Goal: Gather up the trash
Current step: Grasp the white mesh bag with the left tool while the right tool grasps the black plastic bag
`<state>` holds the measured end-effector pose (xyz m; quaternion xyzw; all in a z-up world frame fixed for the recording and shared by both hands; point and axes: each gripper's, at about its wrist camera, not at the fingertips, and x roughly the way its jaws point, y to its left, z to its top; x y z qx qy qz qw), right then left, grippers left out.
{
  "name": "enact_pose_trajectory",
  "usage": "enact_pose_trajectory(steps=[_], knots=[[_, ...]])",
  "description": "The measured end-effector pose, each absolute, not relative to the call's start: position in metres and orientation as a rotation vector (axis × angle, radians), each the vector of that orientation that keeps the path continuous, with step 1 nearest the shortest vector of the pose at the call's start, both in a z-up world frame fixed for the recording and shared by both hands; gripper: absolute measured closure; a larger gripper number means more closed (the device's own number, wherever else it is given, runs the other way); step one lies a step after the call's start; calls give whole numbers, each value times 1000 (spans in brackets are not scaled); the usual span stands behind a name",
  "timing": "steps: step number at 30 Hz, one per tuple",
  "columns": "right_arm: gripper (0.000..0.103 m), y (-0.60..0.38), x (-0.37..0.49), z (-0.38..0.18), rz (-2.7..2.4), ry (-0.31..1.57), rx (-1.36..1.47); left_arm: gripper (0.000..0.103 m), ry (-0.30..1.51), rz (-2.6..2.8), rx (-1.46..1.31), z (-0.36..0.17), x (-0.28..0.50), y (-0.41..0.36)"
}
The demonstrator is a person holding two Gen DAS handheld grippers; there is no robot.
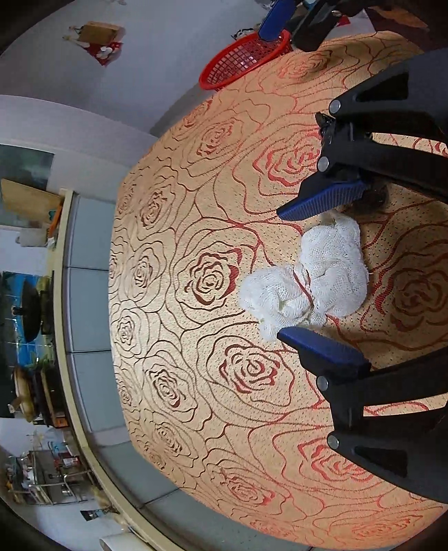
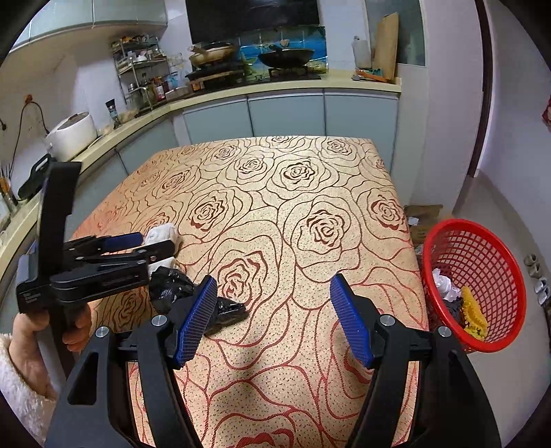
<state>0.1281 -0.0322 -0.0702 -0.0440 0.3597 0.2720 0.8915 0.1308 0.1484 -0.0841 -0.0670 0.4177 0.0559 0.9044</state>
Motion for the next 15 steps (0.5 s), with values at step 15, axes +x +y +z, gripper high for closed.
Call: enact_pose_trajectory(steps=[15], knots=[[37,14,120,-91,704,813,-235,71,876,149,-107,-93,134,154]])
